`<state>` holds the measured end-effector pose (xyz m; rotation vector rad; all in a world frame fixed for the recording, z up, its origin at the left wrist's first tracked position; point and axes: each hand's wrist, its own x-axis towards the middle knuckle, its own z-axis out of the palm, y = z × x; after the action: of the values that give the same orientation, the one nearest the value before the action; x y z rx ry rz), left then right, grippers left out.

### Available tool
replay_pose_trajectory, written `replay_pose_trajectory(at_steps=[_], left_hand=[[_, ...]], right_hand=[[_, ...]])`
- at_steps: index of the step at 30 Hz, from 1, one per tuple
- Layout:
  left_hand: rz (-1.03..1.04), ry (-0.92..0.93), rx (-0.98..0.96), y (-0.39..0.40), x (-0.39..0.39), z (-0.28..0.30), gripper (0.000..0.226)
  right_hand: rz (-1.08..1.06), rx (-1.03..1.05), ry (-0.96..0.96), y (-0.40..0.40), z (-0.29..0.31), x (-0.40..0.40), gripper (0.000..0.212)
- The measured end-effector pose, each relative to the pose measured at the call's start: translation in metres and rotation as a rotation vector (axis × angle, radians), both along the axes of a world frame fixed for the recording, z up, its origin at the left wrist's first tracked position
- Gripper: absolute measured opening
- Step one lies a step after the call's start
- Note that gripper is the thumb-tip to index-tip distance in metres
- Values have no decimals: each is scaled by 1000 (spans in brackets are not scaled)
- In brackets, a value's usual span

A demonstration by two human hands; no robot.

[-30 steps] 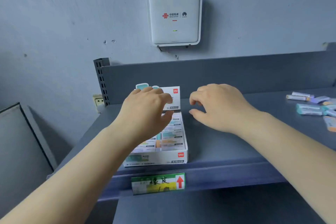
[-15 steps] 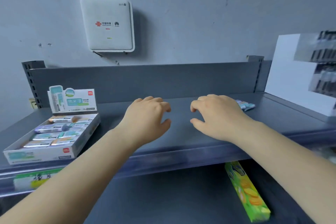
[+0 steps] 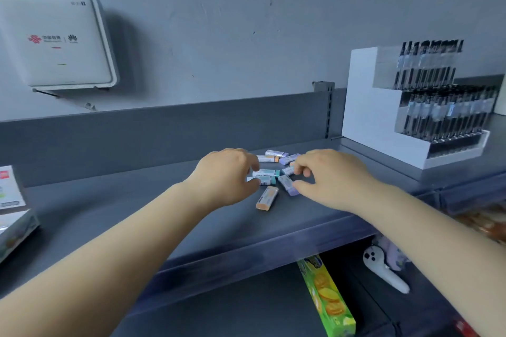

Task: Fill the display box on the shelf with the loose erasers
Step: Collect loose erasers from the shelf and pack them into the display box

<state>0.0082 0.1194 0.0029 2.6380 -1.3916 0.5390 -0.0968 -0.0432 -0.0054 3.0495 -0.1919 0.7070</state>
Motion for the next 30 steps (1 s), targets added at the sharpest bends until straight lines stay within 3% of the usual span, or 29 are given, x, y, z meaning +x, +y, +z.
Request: replay_pose_trajectory(at_steps=[13,21,30], left_hand=[[-13,52,170,-86,85,-1,30],[15,154,169,-113,121,-14,28],[42,365,144,-119,123,-17,24]], right_hand=[[-35,290,127,-94,3,75,8],[55,328,262,-121,3,105,3],[222,304,454,-135,0,100,15]])
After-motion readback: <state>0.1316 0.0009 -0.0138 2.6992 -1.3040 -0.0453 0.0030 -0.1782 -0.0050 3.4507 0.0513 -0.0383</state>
